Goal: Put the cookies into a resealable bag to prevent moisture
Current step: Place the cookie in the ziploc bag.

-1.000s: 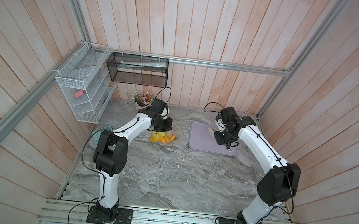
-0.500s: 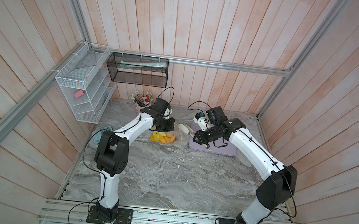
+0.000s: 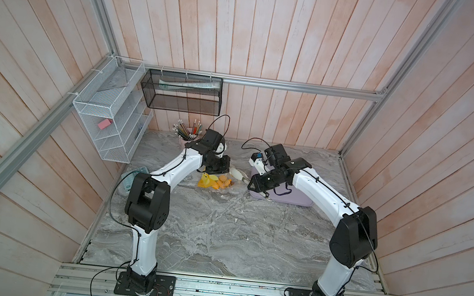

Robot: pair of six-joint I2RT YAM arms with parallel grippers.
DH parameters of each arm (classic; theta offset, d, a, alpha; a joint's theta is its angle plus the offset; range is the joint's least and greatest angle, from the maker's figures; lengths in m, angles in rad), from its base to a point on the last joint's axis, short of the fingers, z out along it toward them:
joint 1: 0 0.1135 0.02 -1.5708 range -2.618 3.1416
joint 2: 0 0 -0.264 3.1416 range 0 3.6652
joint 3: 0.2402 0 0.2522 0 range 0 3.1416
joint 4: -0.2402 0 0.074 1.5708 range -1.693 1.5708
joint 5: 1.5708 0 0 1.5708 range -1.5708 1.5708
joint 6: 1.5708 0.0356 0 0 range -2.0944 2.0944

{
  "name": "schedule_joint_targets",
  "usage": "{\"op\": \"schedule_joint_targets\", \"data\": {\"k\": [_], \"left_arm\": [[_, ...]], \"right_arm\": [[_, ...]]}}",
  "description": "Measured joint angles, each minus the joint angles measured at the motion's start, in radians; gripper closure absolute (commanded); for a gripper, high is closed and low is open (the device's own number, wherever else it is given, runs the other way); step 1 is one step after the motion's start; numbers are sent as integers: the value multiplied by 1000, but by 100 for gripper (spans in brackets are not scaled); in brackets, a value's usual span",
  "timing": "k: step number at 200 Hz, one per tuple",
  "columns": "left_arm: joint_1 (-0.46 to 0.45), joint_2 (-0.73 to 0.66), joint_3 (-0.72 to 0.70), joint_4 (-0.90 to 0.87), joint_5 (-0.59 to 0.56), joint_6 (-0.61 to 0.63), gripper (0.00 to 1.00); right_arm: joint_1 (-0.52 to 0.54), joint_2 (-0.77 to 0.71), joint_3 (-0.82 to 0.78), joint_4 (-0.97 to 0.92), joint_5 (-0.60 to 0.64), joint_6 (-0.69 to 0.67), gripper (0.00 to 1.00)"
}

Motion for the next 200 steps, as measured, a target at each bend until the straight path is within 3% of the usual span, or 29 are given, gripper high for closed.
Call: {"op": "schedule_joint_targets", "data": {"k": [71,113,164,180,200], "left_arm": [[0,0,4,0,0,-1,100],[-1,0,4,-1,3,0,100],[-2,0,4,-15,4,15,100],[-2,0,4,-16,4,16,100],[0,0,4,-16,4,15,100]], "right_arm": [[14,-83,-153,16,-4,26,64],[17,-60,-124,29,-14,32,64],[17,53,-10,59,-18,33,48],[13,47,-23,71,-26,34,49],[0,17,-76,101,-55,32,57]]}}
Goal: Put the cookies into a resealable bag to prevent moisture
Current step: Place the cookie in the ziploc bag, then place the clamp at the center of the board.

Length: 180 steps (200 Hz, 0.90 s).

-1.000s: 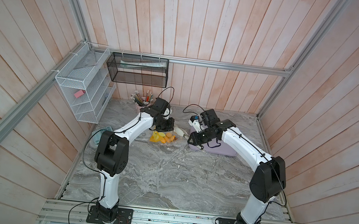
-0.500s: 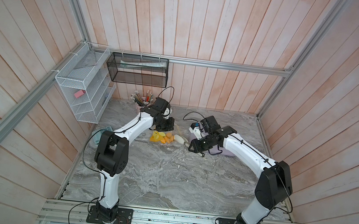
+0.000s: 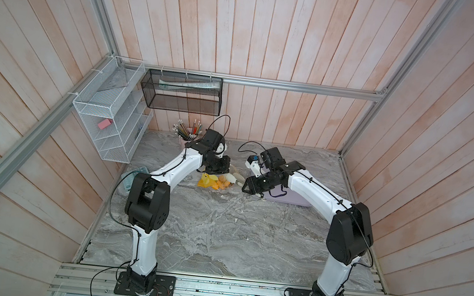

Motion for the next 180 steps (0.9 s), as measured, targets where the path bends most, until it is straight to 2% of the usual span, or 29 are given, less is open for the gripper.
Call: {"op": "schedule_joint_targets", "data": {"k": [29,63,88,109,136,145,172,173,176,180], "left_arm": [[7,0,0,2,-4,-3,100],[39,2,24,3,-26,-14,100],[64,4,60,2,-29,-7,100],[71,4,71,0,-14,25,100],[69,1,71,-43,11,94,100],[68,-3,71,-64,16,123,100],[67,-28,71,-131,23,207,100],[67,-29,71,-132,23,209,100],[67,-32,71,-139,23,218,100],[67,-37,71,-148,24,234,100]], "right_arm": [[-27,-110,-120,29,-43,-15,63],[-74,-370,-308,57,-61,-39,63],[-177,-525,-458,107,34,-2,63],[-216,-480,-520,146,188,45,60],[-215,-293,-536,183,349,93,56],[-214,-240,-537,198,393,103,52],[-214,-150,-537,232,467,121,31],[-214,-148,-536,232,468,121,29],[-214,-146,-536,232,473,114,8],[-211,-146,-535,231,481,117,2]]}}
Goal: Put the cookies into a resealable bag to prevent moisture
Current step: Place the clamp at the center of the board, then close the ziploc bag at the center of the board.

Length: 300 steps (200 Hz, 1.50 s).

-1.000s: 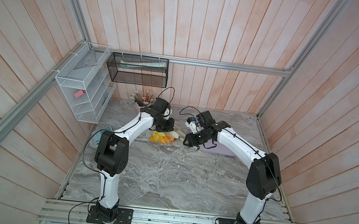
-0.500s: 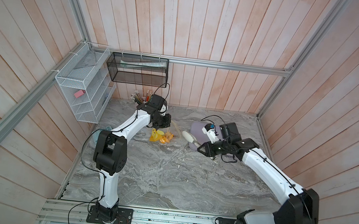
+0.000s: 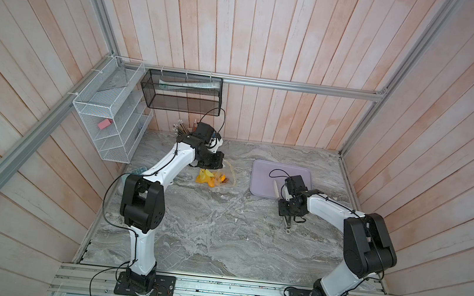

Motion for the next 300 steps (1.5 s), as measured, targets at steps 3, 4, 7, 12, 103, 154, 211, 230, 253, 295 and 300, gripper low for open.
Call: {"op": "schedule_joint_targets", "data": {"k": [3,4,7,12,103,154,211,230,253,295,300], "left_arm": [[0,-3,0,-4,0,8,100],[0,-5,0,-7,0,13,100],[0,-8,0,-11,0,23,100],[0,-15,0,-20,2,42,100],[-67,-77,0,-117,49,311,100],[-71,-77,0,-114,69,347,100],[-82,-77,0,-113,106,381,100],[-82,-79,-6,-104,116,392,98],[-82,-93,-37,-82,131,408,90],[-71,-233,-234,97,126,375,32],[-64,-267,-275,135,126,359,11]], "right_arm": [[2,0,1,-1,5,-6,2],[3,-1,1,-1,7,-7,2],[6,-5,3,-3,13,-12,2],[14,-11,7,-5,22,-25,2],[129,-292,-13,596,-326,-278,7],[170,-187,-50,773,-477,-357,9],[237,-52,32,840,-504,-366,31],[241,14,92,813,-481,-371,53],[240,30,100,798,-450,-371,96],[241,10,169,685,-412,-304,100],[241,0,181,660,-405,-286,100]]}}
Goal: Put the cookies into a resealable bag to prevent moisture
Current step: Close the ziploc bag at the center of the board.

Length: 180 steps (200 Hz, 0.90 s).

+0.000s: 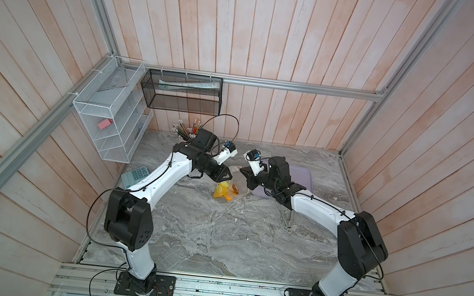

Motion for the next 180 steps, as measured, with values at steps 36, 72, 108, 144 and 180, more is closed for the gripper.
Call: {"op": "schedule_joint_targets", "data": {"k": [36,72,108,144,180], "left_arm": [[56,-294,-295,332,-47,-112,0],[-73,-489,-581,675,-182,-97,0],[-305,-525,-892,1009,-331,-5,0],[-451,-361,-959,1335,-520,56,0],[-474,-161,-942,1588,-600,104,0]], "right_arm": [[0,-66,109,-182,55,176,100],[-3,-75,198,-310,102,435,100],[-22,-80,185,-380,117,672,100],[-48,-87,158,-412,114,801,100],[-64,-122,113,-420,108,864,100]]}}
